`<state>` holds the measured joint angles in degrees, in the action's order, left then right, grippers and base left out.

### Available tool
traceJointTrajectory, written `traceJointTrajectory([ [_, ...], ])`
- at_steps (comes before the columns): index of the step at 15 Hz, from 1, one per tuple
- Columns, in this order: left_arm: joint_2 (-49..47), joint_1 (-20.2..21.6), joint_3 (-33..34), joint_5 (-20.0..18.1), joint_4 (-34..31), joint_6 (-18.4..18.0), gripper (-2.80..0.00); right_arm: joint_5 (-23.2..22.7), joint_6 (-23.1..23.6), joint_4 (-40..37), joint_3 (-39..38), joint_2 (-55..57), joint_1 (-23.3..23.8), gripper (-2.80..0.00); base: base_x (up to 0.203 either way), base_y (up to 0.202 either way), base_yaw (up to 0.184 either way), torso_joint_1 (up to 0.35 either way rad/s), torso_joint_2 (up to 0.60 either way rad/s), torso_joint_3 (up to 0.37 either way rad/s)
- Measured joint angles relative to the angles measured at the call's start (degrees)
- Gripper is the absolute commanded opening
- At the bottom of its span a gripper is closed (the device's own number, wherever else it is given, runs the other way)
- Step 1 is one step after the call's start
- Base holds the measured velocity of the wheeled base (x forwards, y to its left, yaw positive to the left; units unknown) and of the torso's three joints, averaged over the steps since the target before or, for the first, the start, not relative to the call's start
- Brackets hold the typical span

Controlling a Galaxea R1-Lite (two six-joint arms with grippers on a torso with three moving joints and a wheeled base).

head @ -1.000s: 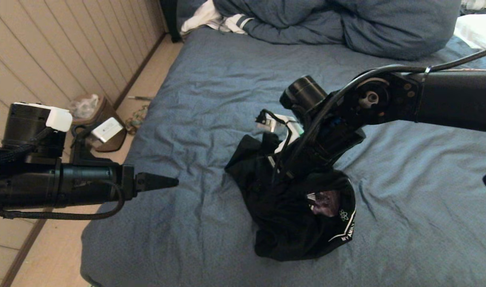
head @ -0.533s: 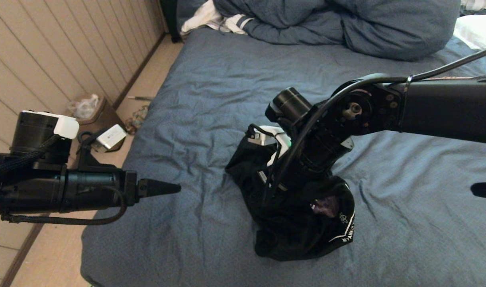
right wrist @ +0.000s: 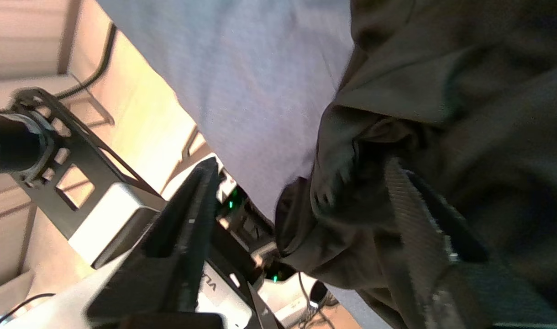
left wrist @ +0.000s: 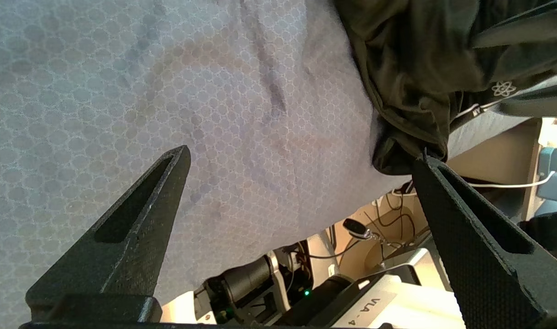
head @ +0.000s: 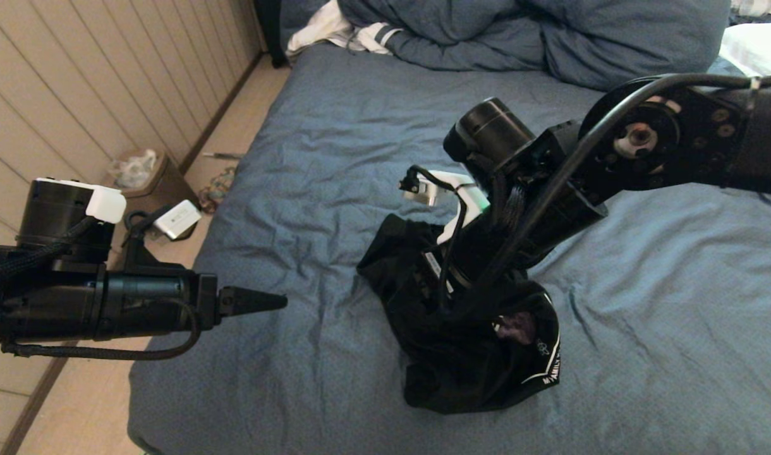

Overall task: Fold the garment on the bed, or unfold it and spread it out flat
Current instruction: Fold the black T-shirt

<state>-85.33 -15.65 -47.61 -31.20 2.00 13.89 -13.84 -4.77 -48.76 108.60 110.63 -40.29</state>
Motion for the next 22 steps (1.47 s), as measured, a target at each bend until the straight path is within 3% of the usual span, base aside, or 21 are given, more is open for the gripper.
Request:
traceJointTrajectory([
  [5, 0.1, 0.0, 0.1, 0.0, 0.0, 0.1, 0.0, 0.5, -0.3, 0.3, 2.1, -3.4, 2.4, 0.0, 0.0, 0.0, 0.0, 0.0, 0.0, 0.0],
  [6, 0.1, 0.0, 0.0, 0.0, 0.0, 0.1, 0.0, 0.5, -0.3, 0.4, 2.7, -4.0, 4.4, -2.8, 0.0, 0.0, 0.0, 0.0, 0.0, 0.0],
  [9, 0.1, 0.0, -0.8, 0.0, 0.0, 0.5, 0.0, 0.6, -0.9, 0.3, 3.3, -5.5, 10.7, -2.8, 0.0, 0.0, 0.0, 0.0, 0.0, 0.0],
  [13, -0.1, 0.0, -2.2, 0.0, -0.1, 1.4, 0.0, 0.8, -1.3, 0.0, 1.6, -6.3, 15.2, -2.8, 0.0, 0.0, 0.0, 0.0, 0.0, 0.0],
  [16, -0.1, 0.0, -2.1, 0.0, -0.1, 1.8, 0.0, 3.4, -1.4, 0.4, -1.6, -6.1, 15.7, -2.8, 0.0, 0.0, 0.0, 0.0, 0.0, 0.0],
  [22, -0.2, 0.1, -1.7, 0.0, -0.1, 1.9, 0.0, 3.8, -1.4, 0.5, -7.6, -6.1, 13.1, -2.8, 0.0, 0.0, 0.0, 0.0, 0.0, 0.0],
])
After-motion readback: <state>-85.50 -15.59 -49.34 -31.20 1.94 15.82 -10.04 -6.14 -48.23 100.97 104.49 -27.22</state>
